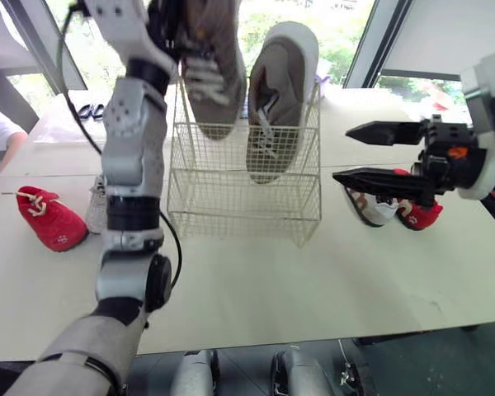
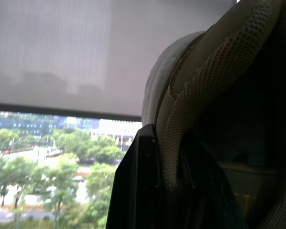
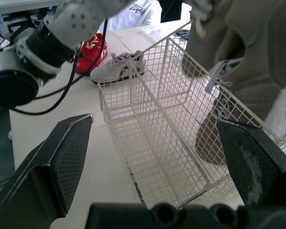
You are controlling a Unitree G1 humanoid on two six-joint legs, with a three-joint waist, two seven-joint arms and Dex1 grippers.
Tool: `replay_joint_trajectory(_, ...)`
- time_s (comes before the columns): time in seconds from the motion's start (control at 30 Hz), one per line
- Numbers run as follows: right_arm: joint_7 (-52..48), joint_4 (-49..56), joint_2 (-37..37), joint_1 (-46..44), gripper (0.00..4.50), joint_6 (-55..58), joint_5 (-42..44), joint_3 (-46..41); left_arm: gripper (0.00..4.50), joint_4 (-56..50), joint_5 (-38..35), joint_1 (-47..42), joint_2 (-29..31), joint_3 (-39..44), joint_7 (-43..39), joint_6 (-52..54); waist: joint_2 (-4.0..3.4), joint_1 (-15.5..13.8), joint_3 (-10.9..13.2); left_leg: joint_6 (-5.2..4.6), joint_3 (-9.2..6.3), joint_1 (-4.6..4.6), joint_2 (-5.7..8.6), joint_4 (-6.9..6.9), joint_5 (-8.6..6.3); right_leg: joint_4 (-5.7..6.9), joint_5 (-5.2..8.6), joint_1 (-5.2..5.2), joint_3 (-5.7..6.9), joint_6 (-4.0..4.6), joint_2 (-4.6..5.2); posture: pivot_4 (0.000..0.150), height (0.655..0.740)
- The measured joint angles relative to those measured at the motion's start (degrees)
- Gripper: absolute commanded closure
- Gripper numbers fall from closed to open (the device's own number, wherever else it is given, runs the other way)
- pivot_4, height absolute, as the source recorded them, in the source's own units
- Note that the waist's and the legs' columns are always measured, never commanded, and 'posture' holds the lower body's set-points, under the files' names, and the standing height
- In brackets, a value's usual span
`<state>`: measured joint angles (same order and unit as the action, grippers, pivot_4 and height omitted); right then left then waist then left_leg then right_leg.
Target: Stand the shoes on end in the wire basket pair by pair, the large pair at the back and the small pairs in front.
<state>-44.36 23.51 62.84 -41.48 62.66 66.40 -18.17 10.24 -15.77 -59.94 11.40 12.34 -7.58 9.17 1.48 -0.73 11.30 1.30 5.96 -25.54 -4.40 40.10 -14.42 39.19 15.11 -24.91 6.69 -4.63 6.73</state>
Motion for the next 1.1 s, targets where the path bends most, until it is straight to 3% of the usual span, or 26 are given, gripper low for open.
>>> replay_joint_trajectory(0.27,-2.5,-2.0,-1.5,-0.6,0.0,-3.1,-2.7,3.8,4.47,-13.2,0.1,7.8,0.3,-0.5,5.2,9.6,-0.02,0.3,0.0,0.04,0.06,0.06,0.0,-0.07,0.01,-0.06,0.0,0.0,-0.04,0.0,-0.01,0.15,0.6938)
replay_joint_trajectory(0.37,-4.0,-2.5,-2.0,-0.7,0.0,-4.3,-4.0,4.9,3.33,-15.1,0.2,11.6,1.0,-1.6,4.9,13.3,-0.02,0.0,0.0,0.03,0.06,0.04,0.0,-0.04,0.01,-0.06,0.0,0.0,-0.04,0.0,-0.02,0.15,0.6938)
replay_joint_trajectory(0.57,-5.6,-3.6,-3.3,-0.7,0.0,-5.7,-5.8,6.5,0.42,-18.9,-2.8,13.5,2.2,-1.1,3.6,20.2,-0.02,-0.1,0.0,0.03,0.02,-0.03,0.0,-0.01,0.01,-0.08,0.0,0.0,-0.01,0.0,-0.01,0.15,0.6938)
replay_joint_trajectory(0.67,-6.0,-3.8,-3.3,-0.6,0.0,-6.1,-6.9,6.6,0.42,-23.6,-7.2,15.0,4.3,0.2,1.0,24.5,-0.02,0.0,0.0,0.04,0.02,0.0,0.0,-0.04,0.01,-0.07,0.0,0.0,-0.02,0.01,-0.01,0.15,0.6938)
replay_joint_trajectory(0.77,-5.5,-4.7,-3.4,0.7,0.0,-6.5,-8.3,6.3,0.42,-28.7,-16.0,18.1,8.0,4.6,-2.3,32.1,-0.03,0.2,0.0,0.04,0.02,0.03,-0.04,-0.06,0.01,-0.07,0.01,0.0,-0.02,0.01,-0.03,0.15,0.6938)
replay_joint_trajectory(0.8,-5.2,-5.3,-3.6,1.1,0.0,-6.5,-8.4,6.1,0.19,-30.2,-19.9,19.2,9.0,6.6,-3.2,34.6,-0.03,0.2,0.0,0.05,0.02,0.03,-0.05,-0.06,0.01,-0.07,0.01,0.0,-0.02,0.01,-0.03,0.15,0.6938)
replay_joint_trajectory(0.93,-4.7,-9.1,-3.1,5.8,0.0,-6.6,-10.0,2.1,0.19,-35.2,-41.0,25.5,14.4,15.0,-7.3,44.2,-0.03,-0.2,0.0,0.05,-0.01,0.01,-0.02,-0.03,0.01,-0.1,0.01,0.06,0.0,0.01,0.03,0.15,0.6938)
replay_joint_trajectory(1.0,-4.9,-14.5,-2.8,9.4,0.0,-6.8,-10.6,-3.5,0.19,-35.2,-49.7,30.1,20.4,18.7,-10.2,48.4,-0.03,-0.3,0.0,0.04,-0.01,0.04,0.02,0.0,0.01,-0.11,0.01,0.12,0.02,0.01,0.03,0.15,0.6938)
replay_joint_trajectory(1.1,-4.4,-19.9,-2.5,12.8,0.0,-8.6,-13.3,-8.2,0.19,-35.4,-57.4,34.4,25.5,20.6,-13.6,51.0,-0.04,-0.2,0.0,0.04,-0.02,0.14,0.01,-0.01,-0.01,-0.11,0.01,0.19,0.03,0.01,0.02,0.15,0.6938)
